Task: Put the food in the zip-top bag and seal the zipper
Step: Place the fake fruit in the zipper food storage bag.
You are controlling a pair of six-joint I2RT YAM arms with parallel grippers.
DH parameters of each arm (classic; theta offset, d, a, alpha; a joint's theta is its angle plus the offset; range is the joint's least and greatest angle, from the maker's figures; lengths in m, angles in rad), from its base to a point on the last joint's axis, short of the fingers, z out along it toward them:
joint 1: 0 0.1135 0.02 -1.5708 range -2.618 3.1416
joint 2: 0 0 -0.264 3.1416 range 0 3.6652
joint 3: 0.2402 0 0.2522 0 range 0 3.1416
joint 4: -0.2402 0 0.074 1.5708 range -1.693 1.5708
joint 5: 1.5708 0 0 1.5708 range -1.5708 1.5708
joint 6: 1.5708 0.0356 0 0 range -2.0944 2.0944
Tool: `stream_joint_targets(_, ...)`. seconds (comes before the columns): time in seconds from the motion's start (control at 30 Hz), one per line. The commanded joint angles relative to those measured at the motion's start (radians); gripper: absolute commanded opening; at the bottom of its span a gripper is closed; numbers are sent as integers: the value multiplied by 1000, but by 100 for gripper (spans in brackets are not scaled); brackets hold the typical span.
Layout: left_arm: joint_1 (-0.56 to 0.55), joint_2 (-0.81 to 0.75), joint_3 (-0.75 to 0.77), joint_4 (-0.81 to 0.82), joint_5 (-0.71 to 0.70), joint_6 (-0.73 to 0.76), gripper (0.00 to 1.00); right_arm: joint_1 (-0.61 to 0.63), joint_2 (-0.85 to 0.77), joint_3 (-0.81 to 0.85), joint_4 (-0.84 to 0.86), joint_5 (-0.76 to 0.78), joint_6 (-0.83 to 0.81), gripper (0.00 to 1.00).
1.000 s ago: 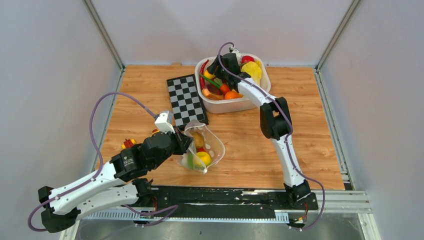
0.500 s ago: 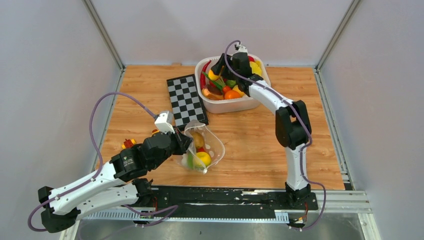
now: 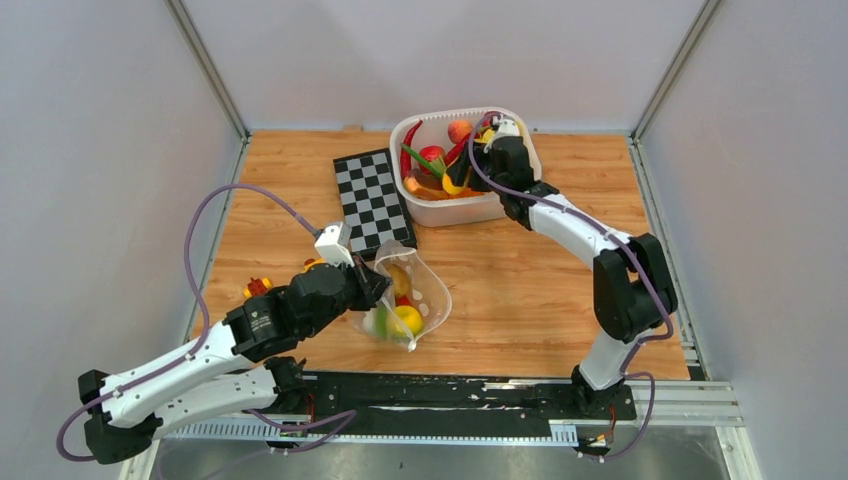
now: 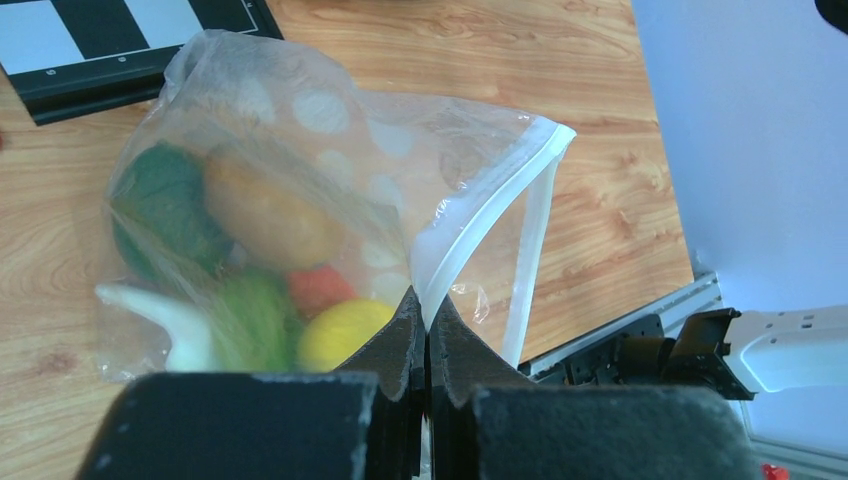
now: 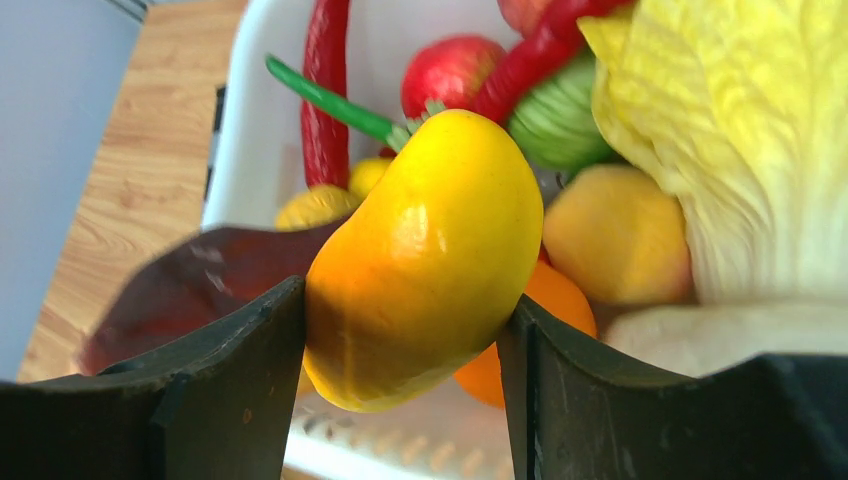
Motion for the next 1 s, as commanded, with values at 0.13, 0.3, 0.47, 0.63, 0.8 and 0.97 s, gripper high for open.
stream_joint_targets(0.13,-1,24,10,67,19,-20,0,-5,-301,-139,9,-24,-148,34)
stream_joint_targets(0.3,1,53,13,93,35,-16,0,-4,-486,-272,-14,-127,-156,34)
stream_joint_targets(0.47,1,71,13,111,46,-15,0,-3,-662,-420,-3,-307,-113,34)
stream_joint_targets(0.63,0,76,14,117,55,-14,0,14,-835,-545,33,-482,-78,34)
stream_joint_targets(0.8,0,78,12,119,61,-15,0,86,-974,-644,33,-579,-111,35)
stream_joint_targets(0.97,0,78,9,120,58,-17,0,196,-1034,-684,-36,-605,-171,36)
